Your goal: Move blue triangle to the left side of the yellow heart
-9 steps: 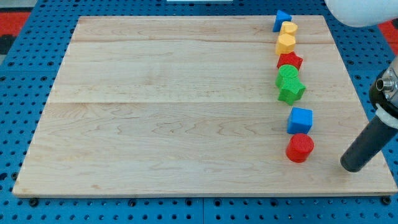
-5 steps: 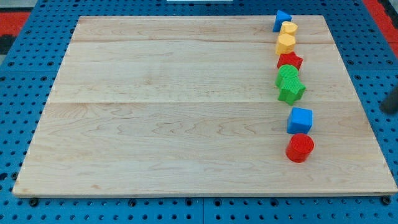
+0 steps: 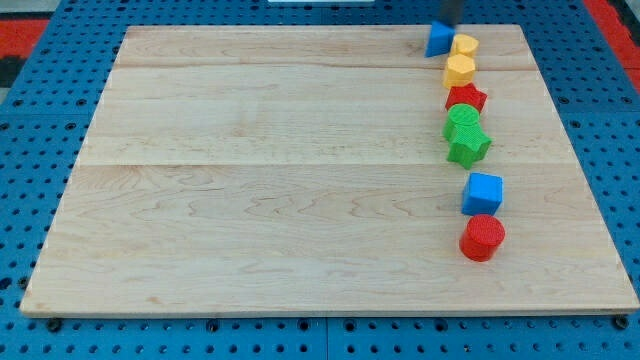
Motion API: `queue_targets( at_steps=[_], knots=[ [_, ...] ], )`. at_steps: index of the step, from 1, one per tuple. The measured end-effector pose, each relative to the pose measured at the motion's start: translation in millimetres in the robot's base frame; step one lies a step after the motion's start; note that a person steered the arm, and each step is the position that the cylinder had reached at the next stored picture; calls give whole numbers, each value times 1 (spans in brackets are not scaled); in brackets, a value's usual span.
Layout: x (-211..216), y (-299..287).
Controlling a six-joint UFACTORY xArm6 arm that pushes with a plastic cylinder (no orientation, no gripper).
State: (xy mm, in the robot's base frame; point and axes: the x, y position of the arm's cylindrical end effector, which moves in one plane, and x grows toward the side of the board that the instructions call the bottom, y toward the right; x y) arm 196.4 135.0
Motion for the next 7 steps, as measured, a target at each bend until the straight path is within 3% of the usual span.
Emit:
queue_targets(
  at_steps=[1,4,5,6,7],
  knots=[
    [24,-27],
    [15,-12],
    [7,39],
    [39,120],
    [64,131]
  ],
)
